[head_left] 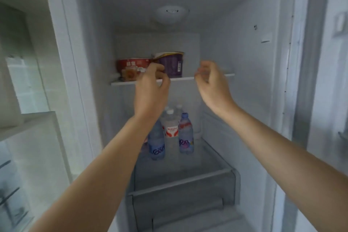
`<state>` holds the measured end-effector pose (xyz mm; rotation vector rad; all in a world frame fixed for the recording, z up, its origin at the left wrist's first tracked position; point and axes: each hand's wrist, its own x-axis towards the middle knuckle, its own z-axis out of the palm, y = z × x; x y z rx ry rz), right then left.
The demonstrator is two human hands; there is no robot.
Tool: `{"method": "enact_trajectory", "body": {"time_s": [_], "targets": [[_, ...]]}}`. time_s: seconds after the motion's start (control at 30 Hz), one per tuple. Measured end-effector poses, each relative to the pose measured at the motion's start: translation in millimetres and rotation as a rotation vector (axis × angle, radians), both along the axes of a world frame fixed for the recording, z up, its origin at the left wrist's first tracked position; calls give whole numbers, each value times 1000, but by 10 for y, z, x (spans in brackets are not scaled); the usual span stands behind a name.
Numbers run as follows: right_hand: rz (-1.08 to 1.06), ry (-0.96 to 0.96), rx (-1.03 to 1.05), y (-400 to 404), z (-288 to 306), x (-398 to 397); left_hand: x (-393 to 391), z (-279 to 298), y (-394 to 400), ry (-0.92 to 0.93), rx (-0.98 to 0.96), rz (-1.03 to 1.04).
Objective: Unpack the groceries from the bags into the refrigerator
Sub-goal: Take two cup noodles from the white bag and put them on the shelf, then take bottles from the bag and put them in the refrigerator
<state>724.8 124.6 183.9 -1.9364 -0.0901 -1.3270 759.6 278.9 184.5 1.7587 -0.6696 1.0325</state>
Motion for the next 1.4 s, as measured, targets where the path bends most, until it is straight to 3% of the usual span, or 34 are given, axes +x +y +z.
{"method": "enact_trajectory", "body": {"time_s": [0.37,0.8,1.07,1.4], "targets": [[-12,217,131,119,-1756,-1962,-1531,-1720,-121,181,159,-356],[-352,498,276,27,-3482,-4402,-3499,-3439,-545,499,411,-693],[-560,650,448,-58,-4111,-6246,-5132,-4138,-844,713,640,-846],[-751,790,631,-205,-4547,-7917,-6621,-4689,-1307,738,911,-1042]]}}
